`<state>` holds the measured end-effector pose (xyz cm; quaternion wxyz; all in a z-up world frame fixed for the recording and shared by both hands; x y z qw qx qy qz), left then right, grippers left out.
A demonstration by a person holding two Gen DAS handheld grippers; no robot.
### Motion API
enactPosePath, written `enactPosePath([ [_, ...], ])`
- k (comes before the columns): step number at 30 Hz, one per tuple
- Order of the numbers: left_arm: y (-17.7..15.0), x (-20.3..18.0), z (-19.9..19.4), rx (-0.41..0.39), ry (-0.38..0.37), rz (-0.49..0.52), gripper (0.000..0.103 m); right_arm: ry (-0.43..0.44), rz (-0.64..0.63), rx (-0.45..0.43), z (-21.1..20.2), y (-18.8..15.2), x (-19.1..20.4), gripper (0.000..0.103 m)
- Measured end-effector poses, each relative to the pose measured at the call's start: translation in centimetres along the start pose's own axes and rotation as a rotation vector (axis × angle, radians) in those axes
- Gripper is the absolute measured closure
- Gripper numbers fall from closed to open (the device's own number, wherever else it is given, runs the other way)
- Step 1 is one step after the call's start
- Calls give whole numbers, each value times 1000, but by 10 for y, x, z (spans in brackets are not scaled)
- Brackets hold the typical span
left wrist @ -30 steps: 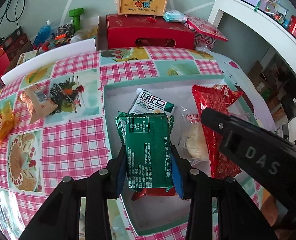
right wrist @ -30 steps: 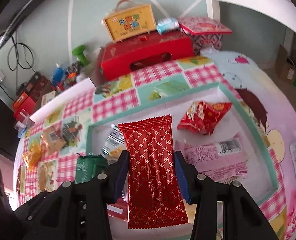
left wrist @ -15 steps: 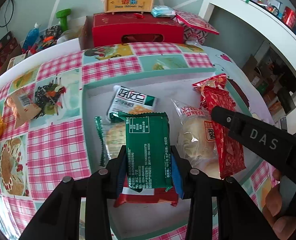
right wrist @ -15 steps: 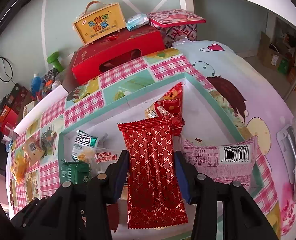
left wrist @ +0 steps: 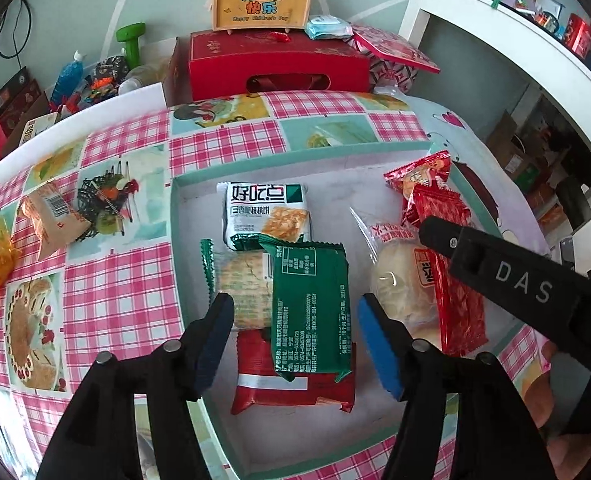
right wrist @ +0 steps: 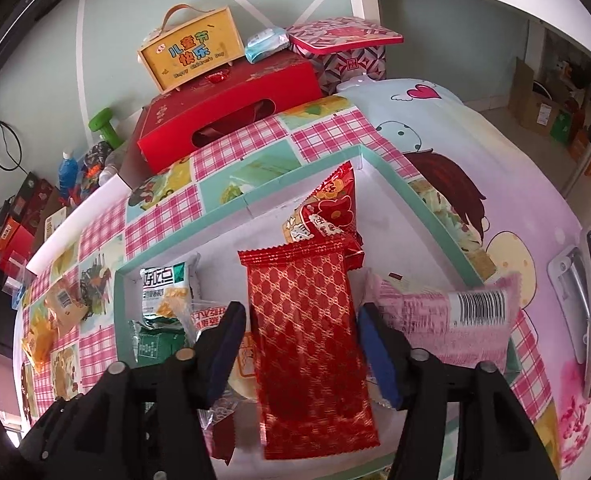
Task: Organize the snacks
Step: 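Carry the green pack and red packet into the tray and open both tools, then lift both open tools away from the tray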
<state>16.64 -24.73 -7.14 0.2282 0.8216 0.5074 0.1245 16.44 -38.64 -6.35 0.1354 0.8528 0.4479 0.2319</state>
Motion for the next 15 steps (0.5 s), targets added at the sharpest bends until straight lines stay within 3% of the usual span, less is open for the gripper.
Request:
enactPosePath([
  [8,1,11,-14,-2,17,-29,36,-1,-30,-11,-10,0,6,34],
  [15,-4,43,-17,19,70,-135,36,-20,-79,-4,-12,-4,15,33],
])
Point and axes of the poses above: each gripper's, at about its wrist camera, not at the fingertips, and z roughly the way its jaws point, x to its left, y to its top, the point moved 6 cm from there along z, roughly the way its jaws point, and after that the axes turned 11 degrees about z, right-handed, at the moved point
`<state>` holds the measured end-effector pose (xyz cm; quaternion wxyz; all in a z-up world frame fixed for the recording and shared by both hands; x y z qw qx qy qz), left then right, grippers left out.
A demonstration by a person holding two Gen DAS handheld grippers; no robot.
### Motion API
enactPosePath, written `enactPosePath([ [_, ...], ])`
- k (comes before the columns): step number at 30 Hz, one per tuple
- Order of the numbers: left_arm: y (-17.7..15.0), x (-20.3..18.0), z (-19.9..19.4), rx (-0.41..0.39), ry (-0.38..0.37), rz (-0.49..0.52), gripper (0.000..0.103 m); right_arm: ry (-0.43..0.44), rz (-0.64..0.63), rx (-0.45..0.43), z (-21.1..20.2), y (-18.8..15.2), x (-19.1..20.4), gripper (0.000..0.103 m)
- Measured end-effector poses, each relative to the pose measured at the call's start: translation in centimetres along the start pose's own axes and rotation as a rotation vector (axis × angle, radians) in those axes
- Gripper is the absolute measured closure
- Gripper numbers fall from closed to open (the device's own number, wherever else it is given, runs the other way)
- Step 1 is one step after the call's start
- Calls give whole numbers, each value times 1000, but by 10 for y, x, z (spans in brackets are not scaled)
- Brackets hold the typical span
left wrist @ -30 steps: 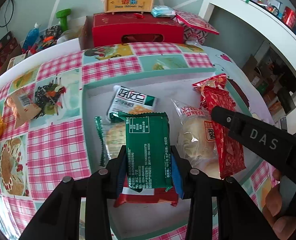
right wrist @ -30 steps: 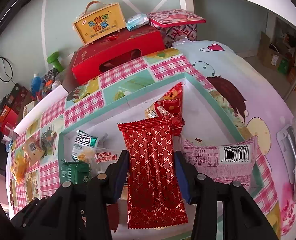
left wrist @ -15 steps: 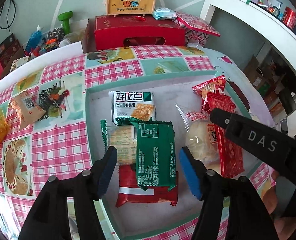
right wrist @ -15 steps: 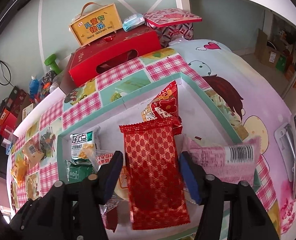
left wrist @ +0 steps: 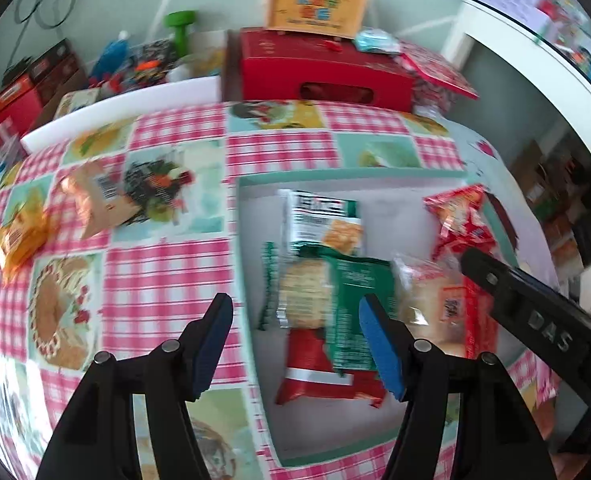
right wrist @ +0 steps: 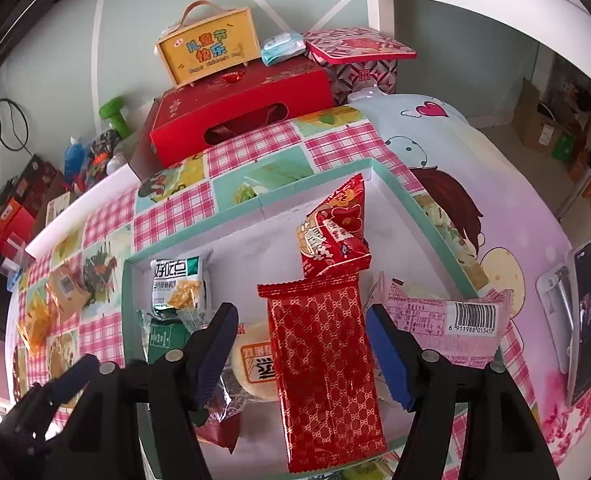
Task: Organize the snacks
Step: 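Lift both open tools away from the tray, then move both open tools over the yellow bagged bun and tan packet on the tablecloth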
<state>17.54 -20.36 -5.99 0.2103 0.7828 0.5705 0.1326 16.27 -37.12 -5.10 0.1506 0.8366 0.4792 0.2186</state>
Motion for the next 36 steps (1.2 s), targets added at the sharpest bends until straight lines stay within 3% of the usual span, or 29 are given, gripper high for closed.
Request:
enactPosePath([
  [3,-2,18,1,10,47,-55,35,2,-17,2,-1,-2,7,33],
  [6,-4,37,0,11,81,-112,18,10,-42,1,-1,-5,17,33],
  [7,-4,42,-1,7,89,-131,18,14,-54,3,-1,-7,21,33],
  [17,-11,84,-4,-3,180,-243,12,17,-109,6,2,-15,41,9],
  [20,-13,90,-4,-5,193,-265,3,12,-114,2,3,-15,41,2],
  [36,-13,98,-12,-6,213,-230,3,40,-144,-32,-7,-17,60,0],
])
Point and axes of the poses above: each gripper's, at about its wrist camera, not at the fingertips, and z roughly the way its jaws point, x to its left, y to its top, the point moved 6 cm from there along z, roughly the way its jaws point, and after that the axes turned 11 degrees about z, right-handed, at the moved point
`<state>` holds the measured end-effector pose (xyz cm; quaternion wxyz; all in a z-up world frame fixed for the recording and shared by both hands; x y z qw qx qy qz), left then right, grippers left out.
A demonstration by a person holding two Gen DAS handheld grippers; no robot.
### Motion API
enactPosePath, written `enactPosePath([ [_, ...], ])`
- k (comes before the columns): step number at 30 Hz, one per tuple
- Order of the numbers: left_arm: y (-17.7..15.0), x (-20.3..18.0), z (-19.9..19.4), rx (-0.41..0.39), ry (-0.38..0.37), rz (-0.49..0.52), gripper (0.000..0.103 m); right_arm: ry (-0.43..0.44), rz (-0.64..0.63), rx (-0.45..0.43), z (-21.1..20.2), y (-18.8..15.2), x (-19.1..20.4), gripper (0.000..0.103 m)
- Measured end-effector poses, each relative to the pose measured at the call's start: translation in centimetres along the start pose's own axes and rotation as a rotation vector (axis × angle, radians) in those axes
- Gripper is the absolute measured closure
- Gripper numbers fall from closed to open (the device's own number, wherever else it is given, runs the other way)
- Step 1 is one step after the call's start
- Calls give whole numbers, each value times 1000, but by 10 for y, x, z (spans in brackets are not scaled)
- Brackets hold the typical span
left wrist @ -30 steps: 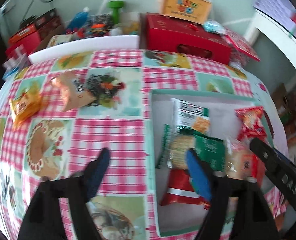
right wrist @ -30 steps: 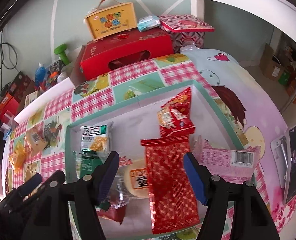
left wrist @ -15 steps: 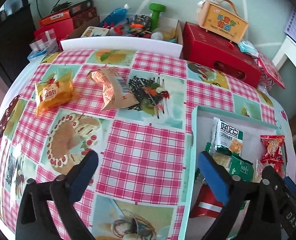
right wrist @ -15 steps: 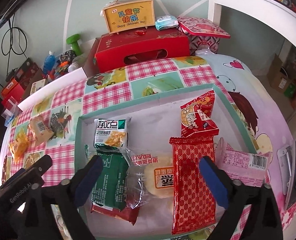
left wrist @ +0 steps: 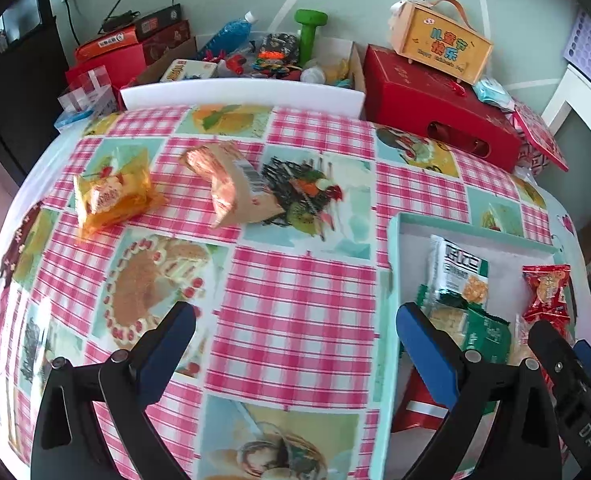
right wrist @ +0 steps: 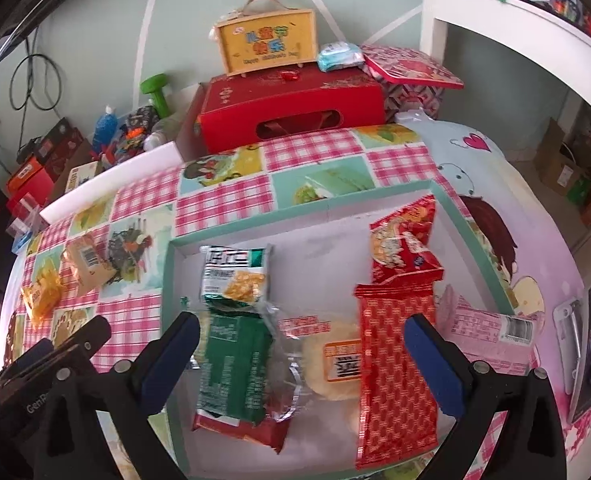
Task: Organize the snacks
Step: 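Move both open tools over the yellow bagged bun and tan packet on the tablecloth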
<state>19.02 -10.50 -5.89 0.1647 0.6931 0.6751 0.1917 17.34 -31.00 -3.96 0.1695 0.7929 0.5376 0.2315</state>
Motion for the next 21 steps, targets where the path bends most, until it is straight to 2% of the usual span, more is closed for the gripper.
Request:
enactPosePath([
  [14,0,83,8,34,144,-76,3,110,-154,41,5,-32,73,0],
  [21,-4,110,11,47,143,-124,3,166,-215,92,17,-58,107,0],
])
Point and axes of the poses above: each gripper's, at about its wrist camera, not at the fingertips, and z roughly the way its jaws point, x to its left, y to its top, the point moved 6 cm from there along z, roughly the way its jaws point, and after that the axes turned 11 degrees about z, right-handed, at the moved point
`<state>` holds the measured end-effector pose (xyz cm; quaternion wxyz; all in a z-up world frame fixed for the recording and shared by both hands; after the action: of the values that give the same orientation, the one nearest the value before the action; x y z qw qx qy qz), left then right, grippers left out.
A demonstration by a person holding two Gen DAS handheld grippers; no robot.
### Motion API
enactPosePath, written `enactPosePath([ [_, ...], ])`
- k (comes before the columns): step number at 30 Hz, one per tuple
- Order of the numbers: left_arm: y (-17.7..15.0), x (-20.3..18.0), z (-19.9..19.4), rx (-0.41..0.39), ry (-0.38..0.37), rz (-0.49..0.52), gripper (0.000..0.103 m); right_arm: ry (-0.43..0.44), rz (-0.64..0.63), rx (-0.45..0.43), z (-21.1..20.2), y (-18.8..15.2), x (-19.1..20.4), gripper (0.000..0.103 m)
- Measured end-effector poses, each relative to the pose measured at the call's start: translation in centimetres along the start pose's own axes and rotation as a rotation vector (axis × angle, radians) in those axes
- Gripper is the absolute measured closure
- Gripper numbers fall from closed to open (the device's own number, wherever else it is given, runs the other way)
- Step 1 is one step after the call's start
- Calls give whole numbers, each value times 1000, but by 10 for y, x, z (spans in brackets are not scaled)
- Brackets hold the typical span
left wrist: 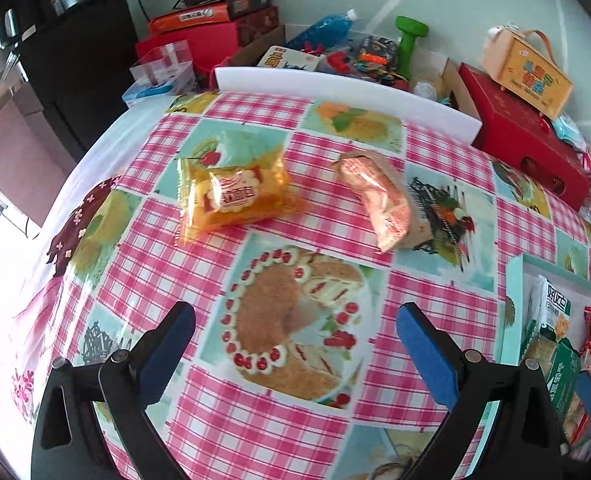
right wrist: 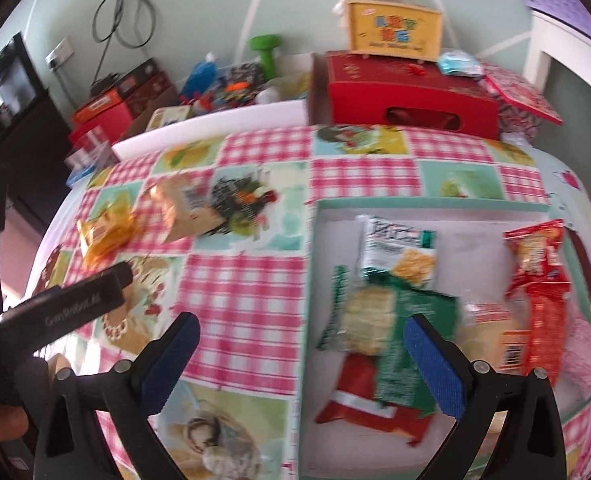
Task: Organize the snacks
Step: 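Move both open tools over the yellow bagged bun and tan packet on the tablecloth, then grasp the yellow bagged bun with the left tool while the right tool grasps the tan barcode packet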
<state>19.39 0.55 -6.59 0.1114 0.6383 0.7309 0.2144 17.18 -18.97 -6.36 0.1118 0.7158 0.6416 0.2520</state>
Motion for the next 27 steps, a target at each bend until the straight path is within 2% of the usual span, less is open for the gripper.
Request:
enactPosePath([
  [13,5,31,21,39,-15,-58,3,-9,17,30,30,2,8,0],
  [18,19,50,25,20,-37,-94,3,24,-38,7,36,15,31,0],
  [23,43,63,36,25,-61,-43,3,73,-82,25,53,34,61,0],
  [27,59,75,51,48,-104,-63,3,84,-149,42,75,53,90,0],
])
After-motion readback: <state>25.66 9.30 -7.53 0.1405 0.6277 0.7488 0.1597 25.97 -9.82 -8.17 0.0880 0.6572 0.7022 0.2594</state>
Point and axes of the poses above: each gripper's, at about its wrist camera, not at the fingertips, and z roughly the way its jaws point, x to its left, y to its top, the point moved 6 cm from there along z, roughly the way its jaws point, and after that the axes turned 11 degrees about z, right-handed, at the moved point
